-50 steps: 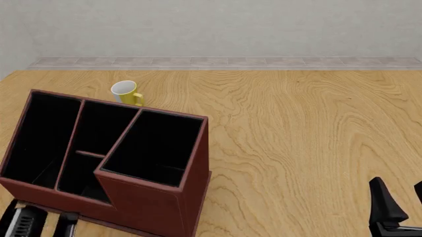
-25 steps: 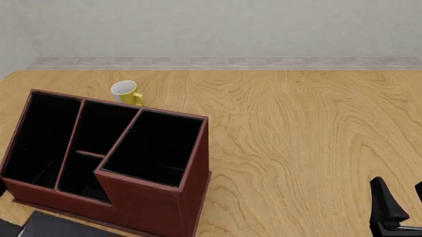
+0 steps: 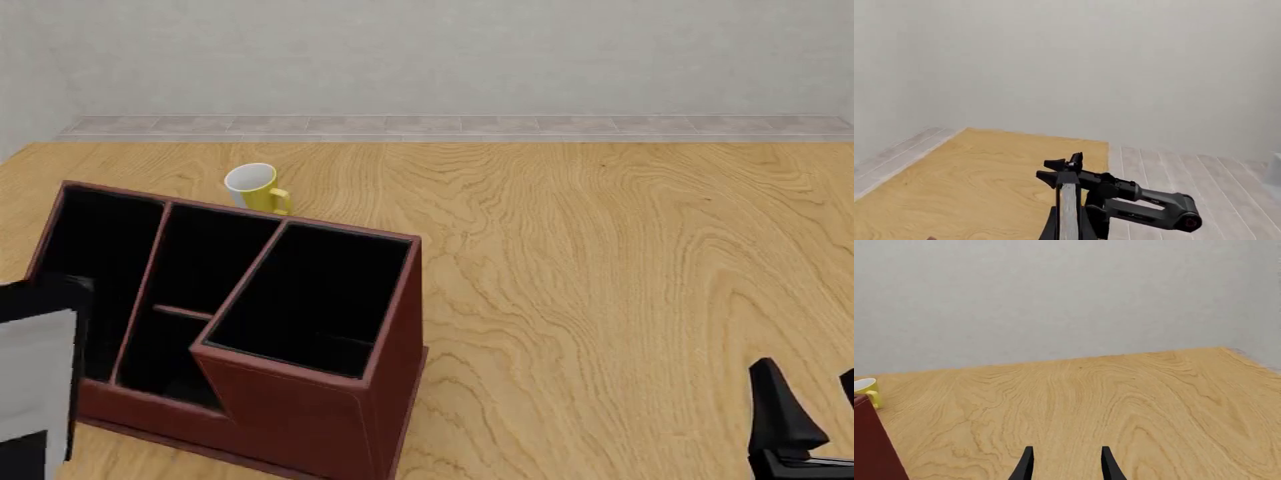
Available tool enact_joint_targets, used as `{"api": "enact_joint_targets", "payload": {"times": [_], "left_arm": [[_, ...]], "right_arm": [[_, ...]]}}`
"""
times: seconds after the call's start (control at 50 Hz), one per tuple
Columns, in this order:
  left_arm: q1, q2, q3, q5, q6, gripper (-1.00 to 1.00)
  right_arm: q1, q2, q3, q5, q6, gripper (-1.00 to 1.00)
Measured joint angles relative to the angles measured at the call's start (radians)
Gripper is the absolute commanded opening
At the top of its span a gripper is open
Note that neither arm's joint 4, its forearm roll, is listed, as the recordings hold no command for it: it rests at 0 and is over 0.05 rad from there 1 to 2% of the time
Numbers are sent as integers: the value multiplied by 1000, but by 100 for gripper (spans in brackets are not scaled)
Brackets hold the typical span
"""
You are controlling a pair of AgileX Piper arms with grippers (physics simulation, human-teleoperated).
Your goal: Pick up the book and place it in the left compartment of the caddy.
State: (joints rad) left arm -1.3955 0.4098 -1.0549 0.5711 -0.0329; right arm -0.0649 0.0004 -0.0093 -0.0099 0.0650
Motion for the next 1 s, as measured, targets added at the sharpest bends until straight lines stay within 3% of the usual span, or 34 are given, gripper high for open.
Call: {"api": "enact_joint_targets", "payload": {"times": [0.2, 0.6, 1.0], "left_arm": [[171, -77, -55, 37, 57, -100], [656, -189, -103, 128, 115, -100], [942, -134, -18, 164, 190, -100]], "right_arm": [[2, 0, 1, -1, 1, 100], [9, 0, 2, 3, 3, 100], [11, 0, 3, 2, 3, 100]]}}
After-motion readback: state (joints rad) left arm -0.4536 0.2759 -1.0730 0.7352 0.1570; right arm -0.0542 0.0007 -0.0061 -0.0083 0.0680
